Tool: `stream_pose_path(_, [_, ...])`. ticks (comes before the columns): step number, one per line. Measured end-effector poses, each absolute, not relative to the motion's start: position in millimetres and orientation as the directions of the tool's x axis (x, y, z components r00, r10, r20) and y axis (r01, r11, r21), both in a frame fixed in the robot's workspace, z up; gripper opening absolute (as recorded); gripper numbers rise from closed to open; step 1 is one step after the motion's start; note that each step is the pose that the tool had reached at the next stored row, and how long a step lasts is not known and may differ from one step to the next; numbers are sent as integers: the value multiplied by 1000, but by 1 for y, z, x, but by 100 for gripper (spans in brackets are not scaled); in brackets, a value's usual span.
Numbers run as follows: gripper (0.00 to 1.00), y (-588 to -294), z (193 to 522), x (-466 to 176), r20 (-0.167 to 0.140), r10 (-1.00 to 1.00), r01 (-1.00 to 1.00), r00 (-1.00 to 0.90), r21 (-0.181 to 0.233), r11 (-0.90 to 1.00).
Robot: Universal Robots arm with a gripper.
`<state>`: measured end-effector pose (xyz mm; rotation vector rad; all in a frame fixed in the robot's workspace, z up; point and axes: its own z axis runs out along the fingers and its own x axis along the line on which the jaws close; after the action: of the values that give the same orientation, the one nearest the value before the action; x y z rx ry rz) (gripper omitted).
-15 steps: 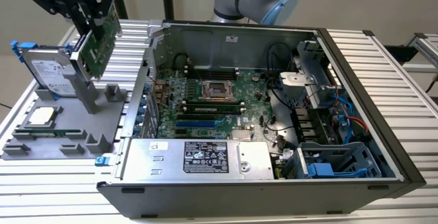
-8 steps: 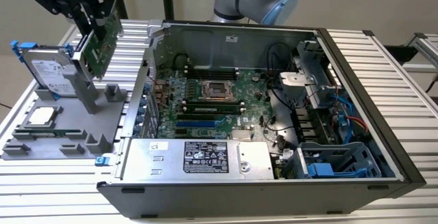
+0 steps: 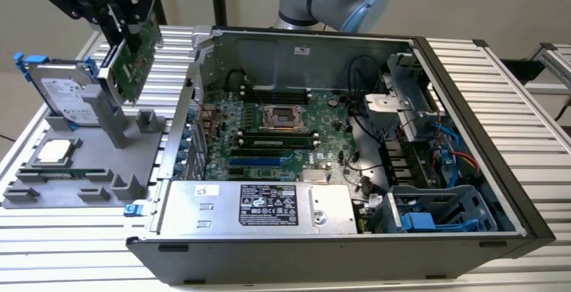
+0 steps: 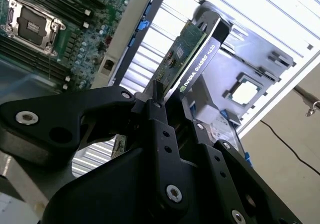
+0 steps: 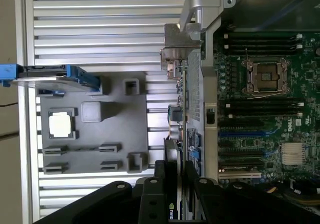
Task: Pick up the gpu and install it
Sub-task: 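Pick up the gpu and move the gpu toward the slot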
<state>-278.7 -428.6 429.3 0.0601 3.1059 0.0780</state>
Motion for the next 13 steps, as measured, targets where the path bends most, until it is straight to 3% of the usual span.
stream_pose_path(13, [0, -429, 429, -274, -33, 40, 38, -999, 51, 998])
